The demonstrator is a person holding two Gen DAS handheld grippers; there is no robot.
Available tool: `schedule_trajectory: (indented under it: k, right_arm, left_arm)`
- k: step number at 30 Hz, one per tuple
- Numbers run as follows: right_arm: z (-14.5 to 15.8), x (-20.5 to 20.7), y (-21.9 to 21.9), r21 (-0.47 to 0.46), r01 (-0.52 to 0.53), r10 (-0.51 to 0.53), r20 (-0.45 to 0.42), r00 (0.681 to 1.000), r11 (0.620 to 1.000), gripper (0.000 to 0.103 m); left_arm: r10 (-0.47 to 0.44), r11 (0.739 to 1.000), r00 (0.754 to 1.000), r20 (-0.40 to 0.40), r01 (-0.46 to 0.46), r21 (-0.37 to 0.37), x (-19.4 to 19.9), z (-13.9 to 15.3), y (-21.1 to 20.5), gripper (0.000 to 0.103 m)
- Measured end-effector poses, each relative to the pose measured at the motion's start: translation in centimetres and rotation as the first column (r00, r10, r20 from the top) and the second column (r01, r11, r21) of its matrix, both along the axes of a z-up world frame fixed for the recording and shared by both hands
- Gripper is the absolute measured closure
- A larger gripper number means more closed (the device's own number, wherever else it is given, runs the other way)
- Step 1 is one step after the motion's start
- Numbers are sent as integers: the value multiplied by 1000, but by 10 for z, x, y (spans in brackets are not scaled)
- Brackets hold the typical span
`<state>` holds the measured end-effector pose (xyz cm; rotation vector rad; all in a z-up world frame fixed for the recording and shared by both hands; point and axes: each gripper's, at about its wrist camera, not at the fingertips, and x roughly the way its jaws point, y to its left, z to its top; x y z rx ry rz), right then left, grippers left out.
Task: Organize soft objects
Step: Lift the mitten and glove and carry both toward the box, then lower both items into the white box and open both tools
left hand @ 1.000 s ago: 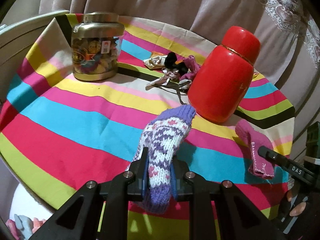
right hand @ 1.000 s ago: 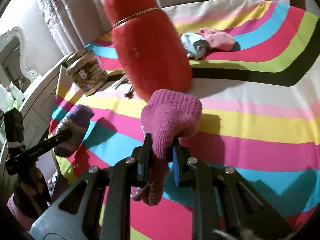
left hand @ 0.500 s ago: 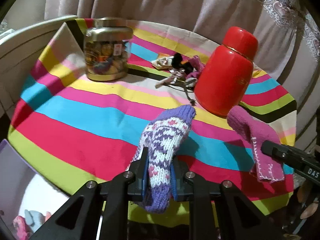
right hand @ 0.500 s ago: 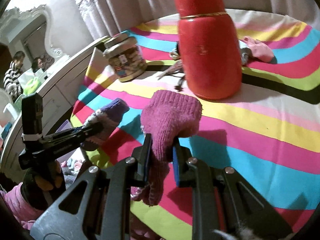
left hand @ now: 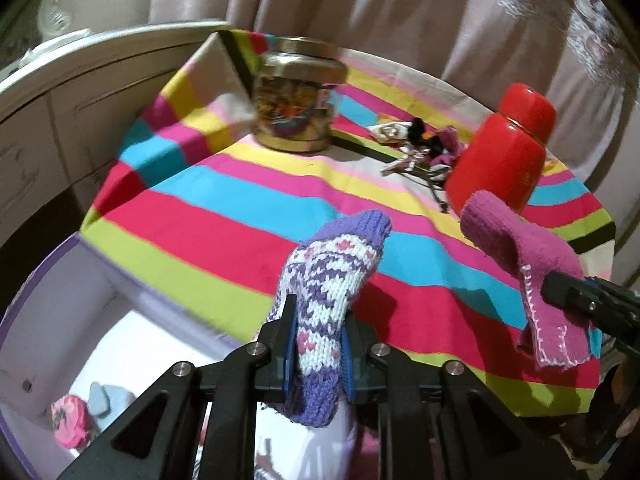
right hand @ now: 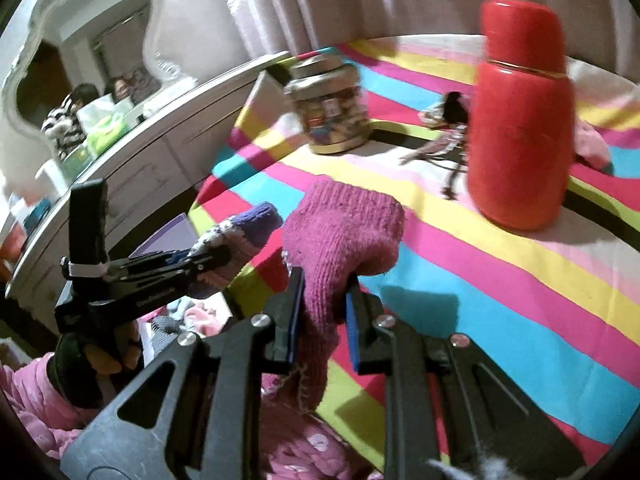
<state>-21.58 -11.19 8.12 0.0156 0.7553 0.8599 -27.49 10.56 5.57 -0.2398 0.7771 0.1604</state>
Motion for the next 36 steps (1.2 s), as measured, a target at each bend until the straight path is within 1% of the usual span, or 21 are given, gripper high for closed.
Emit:
schedule_trajectory:
  k: [6, 10, 14, 15, 18, 19, 20, 21, 23, 24, 25, 26, 27, 28, 29, 30, 31, 33, 34, 35, 36]
  right_arm:
    - [9, -18, 40, -29, -127, 128, 36, 991, 991, 79]
    - [10, -31, 69, -46, -217, 219, 45, 975, 975, 79]
    - [5, -49, 97, -72, -314, 317, 40, 948, 947, 79]
    - [3, -54, 105, -80, -339, 342, 39, 939, 938, 79]
    - [0, -68, 127, -92, -412, 416, 26, 909, 907, 79]
    - [-2, -73, 133, -90, -438, 441, 17, 897, 894, 79]
    - [-4, -77, 141, -83, -470, 471, 1, 882, 879, 79]
    - [-6, -82, 149, -72, -503, 503, -17, 864, 861, 76]
    - [-10, -90, 159, -80, -539, 539, -26, 842, 838, 59]
    - [-11, -92, 162, -90, -540, 540, -19, 841, 837, 43]
    - [-11, -93, 162, -96, -536, 538, -7, 843, 839, 35]
    - [-10, -92, 158, -91, -527, 529, 1, 848, 845, 35]
    - [-9, -88, 154, -78, -512, 513, 1, 858, 856, 35]
    - [-8, -80, 147, -57, -487, 488, -3, 873, 871, 35]
    - [-8, -70, 137, -26, -451, 451, -14, 892, 892, 35]
    - [-9, -60, 127, 2, -416, 416, -28, 909, 909, 35]
    - [-11, -48, 115, 31, -371, 372, -49, 927, 928, 35]
    - [-19, -22, 86, 75, -254, 261, -101, 960, 964, 35]
    - [-24, -8, 68, 86, -186, 195, -123, 973, 979, 35]
    - [-28, 1, 54, 91, -137, 149, -135, 980, 986, 35]
    - [-32, 11, 37, 95, -79, 93, -147, 985, 992, 35]
  left_arm:
    - [96, 995, 995, -10, -96, -8, -28, -2, 32, 84]
    - [192, 981, 981, -24, -192, -12, -54, -5, 60, 84]
    - [286, 958, 958, -35, -285, 18, -78, -12, 82, 84]
    - [312, 950, 949, -45, -311, 37, -84, -15, 88, 84]
    - [378, 925, 923, -71, -376, 49, -99, -23, 104, 83]
    - [409, 912, 909, -80, -406, 55, -102, -24, 109, 80]
    - [439, 898, 894, -85, -435, 66, -104, -25, 112, 74]
    - [485, 874, 870, -87, -478, 89, -107, -25, 117, 69]
    - [549, 834, 832, -82, -538, 125, -112, -20, 124, 44]
    - [575, 814, 815, -69, -563, 142, -113, -16, 126, 39]
    - [592, 800, 805, -48, -580, 154, -115, -11, 127, 32]
    - [606, 786, 796, -5, -597, 160, -117, -4, 126, 28]
    - [607, 784, 795, 14, -601, 156, -117, -2, 126, 26]
    - [601, 788, 798, 36, -599, 143, -115, 3, 125, 23]
    - [584, 801, 810, 49, -585, 126, -110, 6, 122, 22]
    - [557, 821, 829, 56, -559, 112, -102, 9, 116, 22]
    - [528, 841, 847, 58, -531, 107, -92, 11, 111, 22]
    - [435, 895, 899, 41, -437, 86, -67, 10, 94, 21]
    - [395, 915, 918, 30, -396, 77, -57, 9, 88, 21]
    - [329, 942, 944, 13, -329, 61, -37, 8, 77, 21]
    - [271, 962, 963, 3, -270, 45, -23, 7, 66, 21]
